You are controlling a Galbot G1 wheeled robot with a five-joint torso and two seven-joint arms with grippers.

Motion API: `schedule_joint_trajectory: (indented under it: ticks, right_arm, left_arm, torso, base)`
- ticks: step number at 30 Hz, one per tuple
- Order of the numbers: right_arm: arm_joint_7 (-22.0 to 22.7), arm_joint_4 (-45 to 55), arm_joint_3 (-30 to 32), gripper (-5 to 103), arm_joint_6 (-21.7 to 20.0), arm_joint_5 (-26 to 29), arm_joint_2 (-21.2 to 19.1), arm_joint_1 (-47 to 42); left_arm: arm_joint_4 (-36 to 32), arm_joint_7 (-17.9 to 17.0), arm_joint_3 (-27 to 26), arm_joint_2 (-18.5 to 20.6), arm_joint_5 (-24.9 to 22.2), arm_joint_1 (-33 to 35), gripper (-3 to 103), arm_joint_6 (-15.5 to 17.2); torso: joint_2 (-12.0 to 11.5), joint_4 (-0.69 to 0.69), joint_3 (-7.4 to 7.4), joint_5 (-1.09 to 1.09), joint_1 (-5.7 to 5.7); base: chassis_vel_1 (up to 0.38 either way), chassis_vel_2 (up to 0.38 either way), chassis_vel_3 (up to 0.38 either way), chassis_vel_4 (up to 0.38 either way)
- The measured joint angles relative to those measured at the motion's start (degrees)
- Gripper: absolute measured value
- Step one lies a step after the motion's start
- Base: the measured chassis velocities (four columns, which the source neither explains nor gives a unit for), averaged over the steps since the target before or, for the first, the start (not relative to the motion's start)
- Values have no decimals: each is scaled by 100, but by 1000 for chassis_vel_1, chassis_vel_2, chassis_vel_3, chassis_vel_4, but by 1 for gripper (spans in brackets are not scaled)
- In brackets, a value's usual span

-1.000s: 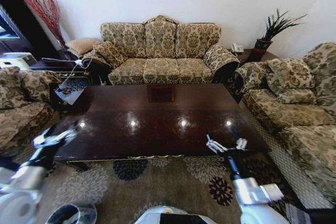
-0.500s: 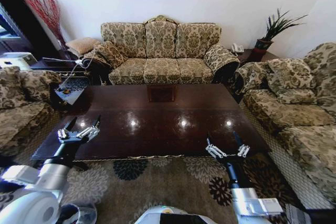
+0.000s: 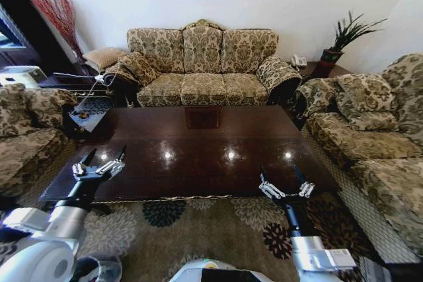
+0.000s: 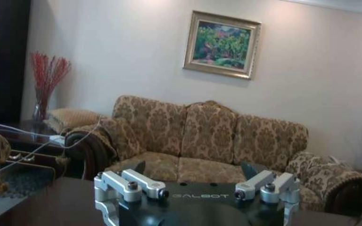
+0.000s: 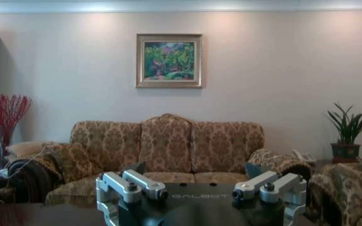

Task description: Move to the front of the table and place the trash on the table into the trash bin.

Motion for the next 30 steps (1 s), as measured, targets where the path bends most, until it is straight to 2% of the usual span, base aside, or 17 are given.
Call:
schedule_joint_trajectory:
  ticks: [30]
  right_arm:
    - [-1,-8,3,100,-4,17,-4,7]
  left_arm:
    - [18,-1,-6,5,-10,-1,100,-8]
  torso:
    - [0,0,0,0,0]
  base:
    - [0,0,0,0]
